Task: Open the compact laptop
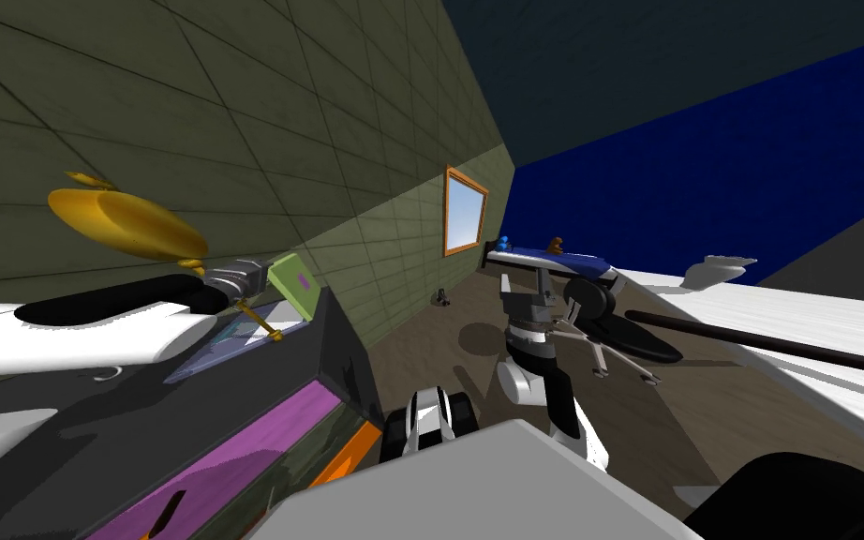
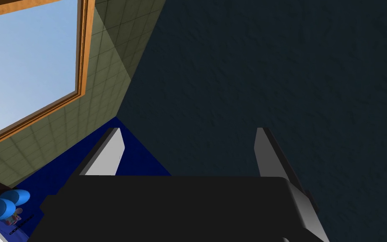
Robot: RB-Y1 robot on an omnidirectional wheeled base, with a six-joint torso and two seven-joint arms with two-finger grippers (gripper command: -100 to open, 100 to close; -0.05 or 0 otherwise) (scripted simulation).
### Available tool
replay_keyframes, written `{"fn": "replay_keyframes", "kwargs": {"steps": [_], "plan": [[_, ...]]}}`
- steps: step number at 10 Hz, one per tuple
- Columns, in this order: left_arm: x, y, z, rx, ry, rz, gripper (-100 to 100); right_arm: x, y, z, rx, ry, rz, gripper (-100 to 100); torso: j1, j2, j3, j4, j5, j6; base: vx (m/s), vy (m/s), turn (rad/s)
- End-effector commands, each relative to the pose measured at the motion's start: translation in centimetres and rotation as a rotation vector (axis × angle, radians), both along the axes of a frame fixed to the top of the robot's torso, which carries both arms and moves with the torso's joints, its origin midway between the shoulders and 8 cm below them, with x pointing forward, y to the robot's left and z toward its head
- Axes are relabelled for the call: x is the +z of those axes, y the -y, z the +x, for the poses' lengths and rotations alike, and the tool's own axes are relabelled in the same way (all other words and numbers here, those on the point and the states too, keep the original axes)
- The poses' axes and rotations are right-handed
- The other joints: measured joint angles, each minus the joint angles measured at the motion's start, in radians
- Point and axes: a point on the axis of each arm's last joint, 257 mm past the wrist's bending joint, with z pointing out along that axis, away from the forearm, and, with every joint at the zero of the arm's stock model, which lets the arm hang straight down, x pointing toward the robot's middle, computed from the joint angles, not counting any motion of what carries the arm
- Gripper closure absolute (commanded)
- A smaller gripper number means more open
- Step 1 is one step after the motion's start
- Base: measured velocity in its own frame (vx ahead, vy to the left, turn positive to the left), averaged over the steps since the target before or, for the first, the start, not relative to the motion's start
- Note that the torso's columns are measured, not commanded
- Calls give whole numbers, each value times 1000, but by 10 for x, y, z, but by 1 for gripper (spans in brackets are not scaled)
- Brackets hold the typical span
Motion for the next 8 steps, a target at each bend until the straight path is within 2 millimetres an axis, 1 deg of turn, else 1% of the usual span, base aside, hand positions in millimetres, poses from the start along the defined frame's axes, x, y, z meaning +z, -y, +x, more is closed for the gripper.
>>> {"fn": "replay_keyframes", "kwargs": {"steps": [1, 6, 7, 8], "plan": [[-5, -8, 3, -7, 60, -94, 100, 0, 0, 0, 0, 0, 0, 0, 1, 0, 0, 0, 1, -2, -72, 32, 23], [-13, -21, 10, -21, 173, -256, 100, 0, 0, 0, 0, 0, 0, 0, 2, -6, -4, -3, 1, -1, -56, 37, 33], [-6, -17, 9, -25, 167, -229, 100, 0, 0, 0, 0, 0, 0, 0, 1, -5, -3, -3, 1, -1, -24, 16, 0], [-11, -21, 11, -30, 194, -268, 100, 0, 0, 0, 0, 0, 0, 0, -3, -6, -4, -2, -2, 1, -17, 14, 12]]}}
